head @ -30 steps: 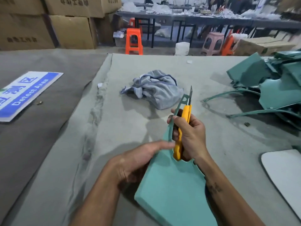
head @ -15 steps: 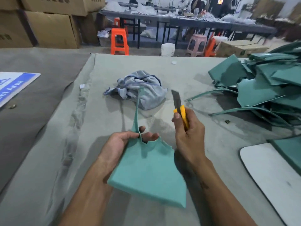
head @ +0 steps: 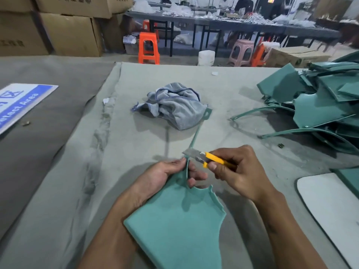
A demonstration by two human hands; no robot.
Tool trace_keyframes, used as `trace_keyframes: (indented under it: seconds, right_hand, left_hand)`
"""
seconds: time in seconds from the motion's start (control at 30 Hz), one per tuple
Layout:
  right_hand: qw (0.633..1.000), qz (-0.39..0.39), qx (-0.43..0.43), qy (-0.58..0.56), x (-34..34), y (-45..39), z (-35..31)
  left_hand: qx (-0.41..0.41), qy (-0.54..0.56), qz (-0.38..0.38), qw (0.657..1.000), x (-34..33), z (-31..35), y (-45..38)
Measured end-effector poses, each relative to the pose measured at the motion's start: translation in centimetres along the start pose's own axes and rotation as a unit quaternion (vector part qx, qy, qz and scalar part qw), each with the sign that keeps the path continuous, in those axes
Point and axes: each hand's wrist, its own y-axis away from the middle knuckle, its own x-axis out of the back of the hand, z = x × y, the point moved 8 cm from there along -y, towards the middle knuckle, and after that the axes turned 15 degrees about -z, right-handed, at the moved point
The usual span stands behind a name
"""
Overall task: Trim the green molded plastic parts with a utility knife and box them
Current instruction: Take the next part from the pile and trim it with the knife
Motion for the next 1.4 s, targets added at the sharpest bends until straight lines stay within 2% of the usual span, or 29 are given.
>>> trace_keyframes:
  seconds: [0.07,0.13,0.17,0.23,0.27,0.3,0.4,0.47,0.57,0.67,0.73,0.83,0.93,1.03,1.13,1.23,1.3,1.37,1.4]
  right_hand:
    - [0.999,0.002,-0.027,0.037,0.1,0.0,0.4]
    - [0.995,0.042,-0.036,0.086,0.3,0.0,0.3]
    - [0.985,0.089,-0.040,0.139,0.8,0.2,-0.1]
    - [0.944,0.199,-0.056,0.258,2.2,0.9,-1.1]
    - [0.929,0.232,-0.051,0.284,2.6,1.3,-1.4]
    - [0.928,0.232,-0.031,0.288,2.7,1.4,-1.5]
    - [0.959,0.155,0.007,0.239,1.5,0.8,-1.0]
    - [0.951,0.190,-0.037,0.241,1.7,0.8,-0.4]
    - [0.906,0.291,-0.104,0.289,2.4,1.6,0.0]
    - [0.896,0.292,-0.056,0.329,1.7,1.2,-0.6]
    - [0.897,0.287,-0.044,0.334,1.4,0.9,-0.6]
    - [0.887,0.310,-0.083,0.332,1.4,1.1,-0.2]
    - [0.879,0.334,-0.089,0.327,1.2,1.3,-0.9]
    - [0.887,0.382,-0.085,0.245,2.4,2.0,-1.1]
    - [0.911,0.332,-0.032,0.242,2.3,1.8,-1.5]
    - [0.928,0.277,-0.062,0.243,1.0,0.9,-0.4]
    - [0.933,0.316,-0.092,0.144,1.5,1.0,1.1]
    - [0.936,0.343,-0.069,0.029,2.5,1.6,2.3]
    - [0.942,0.332,-0.046,0.027,2.9,1.7,2.2]
  left_hand:
    - [0.018,-0.040,0.002,0.999,0.3,-0.1,0.1]
    - [0.024,-0.063,0.001,0.998,0.4,-0.2,0.1]
    - [0.025,-0.058,0.000,0.998,0.5,-0.3,0.1]
    - [0.023,-0.043,-0.002,0.999,0.5,-0.6,-0.1]
    - [0.019,-0.039,-0.003,0.999,0.5,-0.6,-0.1]
    - [0.014,-0.035,-0.007,0.999,0.4,-0.7,-0.2]
    - [0.001,-0.026,-0.005,1.000,0.5,-0.8,-0.5]
    - [-0.003,-0.013,0.002,1.000,0.7,-0.8,-0.7]
    - [-0.008,0.009,-0.016,1.000,0.4,-0.8,-1.0]
    - [-0.018,0.058,-0.032,0.998,-0.5,-1.5,-1.3]
    - [-0.035,0.136,-0.037,0.989,-0.9,-1.8,-1.4]
    - [-0.047,0.203,-0.056,0.976,-1.4,-1.7,-1.5]
    - [-0.064,0.207,-0.056,0.975,-1.7,-1.5,-2.0]
    - [-0.089,0.223,-0.025,0.970,-1.0,-1.2,-1.8]
    - [-0.101,0.207,-0.029,0.973,-0.6,-0.1,-1.1]
    - [-0.087,0.219,-0.061,0.970,-0.8,0.2,-0.8]
    - [-0.074,0.230,-0.084,0.967,-1.2,-0.1,-0.8]
    - [-0.057,0.224,-0.095,0.968,-1.4,-0.5,-0.8]
    - [-0.049,0.222,-0.106,0.968,-1.6,-0.6,-0.9]
